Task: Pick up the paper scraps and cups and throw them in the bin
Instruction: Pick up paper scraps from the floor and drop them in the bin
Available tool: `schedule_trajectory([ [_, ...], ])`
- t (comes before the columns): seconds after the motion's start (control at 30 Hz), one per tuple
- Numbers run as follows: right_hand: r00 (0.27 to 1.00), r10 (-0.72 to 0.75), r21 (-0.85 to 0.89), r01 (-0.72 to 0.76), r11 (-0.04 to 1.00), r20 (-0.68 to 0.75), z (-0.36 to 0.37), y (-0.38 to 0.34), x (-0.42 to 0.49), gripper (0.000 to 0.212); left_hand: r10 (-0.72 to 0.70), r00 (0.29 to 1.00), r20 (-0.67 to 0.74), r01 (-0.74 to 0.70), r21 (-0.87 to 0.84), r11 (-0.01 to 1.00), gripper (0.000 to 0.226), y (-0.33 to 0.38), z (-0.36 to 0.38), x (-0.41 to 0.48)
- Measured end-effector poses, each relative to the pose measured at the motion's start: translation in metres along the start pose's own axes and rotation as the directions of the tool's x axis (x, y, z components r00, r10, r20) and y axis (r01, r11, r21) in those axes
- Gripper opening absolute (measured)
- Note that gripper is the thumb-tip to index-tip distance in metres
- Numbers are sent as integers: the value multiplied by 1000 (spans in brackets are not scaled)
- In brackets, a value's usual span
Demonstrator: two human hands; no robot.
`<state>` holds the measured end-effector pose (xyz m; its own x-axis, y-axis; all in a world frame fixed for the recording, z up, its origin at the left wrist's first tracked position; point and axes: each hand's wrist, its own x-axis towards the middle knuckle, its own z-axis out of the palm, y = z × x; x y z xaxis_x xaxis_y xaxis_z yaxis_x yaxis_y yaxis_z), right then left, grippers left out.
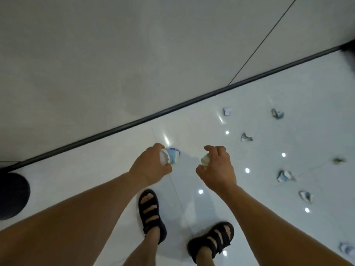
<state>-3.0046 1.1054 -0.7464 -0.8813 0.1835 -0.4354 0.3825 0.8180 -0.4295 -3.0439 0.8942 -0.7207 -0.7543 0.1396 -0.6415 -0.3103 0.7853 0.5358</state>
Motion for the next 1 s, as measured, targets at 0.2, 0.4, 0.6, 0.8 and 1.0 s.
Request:
schedule_trajectory([
  [0.2, 967, -233, -147, 247, 958, 105, -109, -118, -81, 66, -13, 984, -180, -5, -102, 995, 68, 52, -100, -114],
  [0.4, 881, -442, -192, 470, 861, 170, -161, -194, -178, 74, -112, 946, -304, 62, -171, 983, 82, 41, -138, -250],
  [0.6, 770, -596, -239, 638, 732, 227, -182, -254, -271, 75, -167, 886, -433, 49, -270, 962, 63, 15, -166, -378],
  [0.8, 659, -705, -237, 753, 614, 263, -165, -329, -352, 75, -251, 804, -539, 59, -347, 936, 58, -49, -209, -482],
  [1.0, 588, -759, -228, 808, 543, 278, -117, -426, -424, 76, -337, 725, -600, 68, -424, 903, 58, -157, -264, -570],
])
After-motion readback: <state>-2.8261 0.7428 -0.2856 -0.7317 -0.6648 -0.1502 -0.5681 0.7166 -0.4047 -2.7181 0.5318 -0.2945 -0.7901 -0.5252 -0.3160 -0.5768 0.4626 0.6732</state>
